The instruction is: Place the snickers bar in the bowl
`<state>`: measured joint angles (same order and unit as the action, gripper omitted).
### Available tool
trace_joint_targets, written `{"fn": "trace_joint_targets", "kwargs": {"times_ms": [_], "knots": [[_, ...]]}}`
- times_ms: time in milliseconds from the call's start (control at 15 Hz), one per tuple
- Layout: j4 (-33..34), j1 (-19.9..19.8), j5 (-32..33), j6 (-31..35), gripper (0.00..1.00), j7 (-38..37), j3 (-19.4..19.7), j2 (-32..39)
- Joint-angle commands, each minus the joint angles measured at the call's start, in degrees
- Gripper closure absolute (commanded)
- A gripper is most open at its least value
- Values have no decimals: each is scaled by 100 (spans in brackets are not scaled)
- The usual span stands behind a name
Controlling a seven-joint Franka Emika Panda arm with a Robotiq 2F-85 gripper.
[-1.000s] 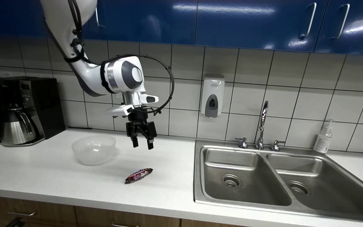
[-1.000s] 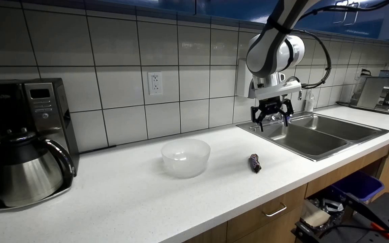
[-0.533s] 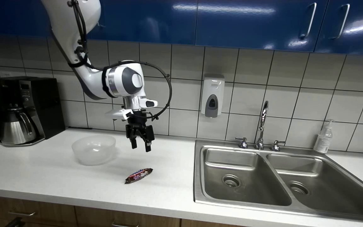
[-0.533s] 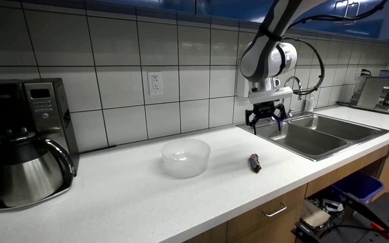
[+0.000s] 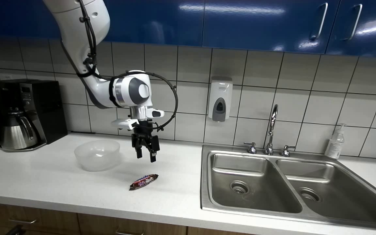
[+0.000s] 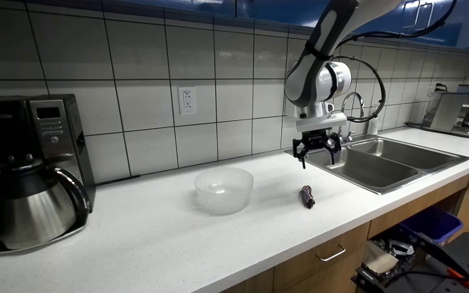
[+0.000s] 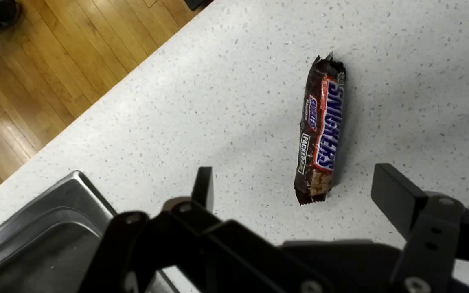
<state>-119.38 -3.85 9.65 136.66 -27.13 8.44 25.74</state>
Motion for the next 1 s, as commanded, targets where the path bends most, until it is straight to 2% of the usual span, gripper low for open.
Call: {"fn": "trace_joint_targets", "kwargs": {"times_ms": [0,533,933], "knots": [[238,114,-167,-101,0,99,109,217],[238,257,-81,-143,0,100,245,370],[158,277,-139,-137,0,174,203,397]]}}
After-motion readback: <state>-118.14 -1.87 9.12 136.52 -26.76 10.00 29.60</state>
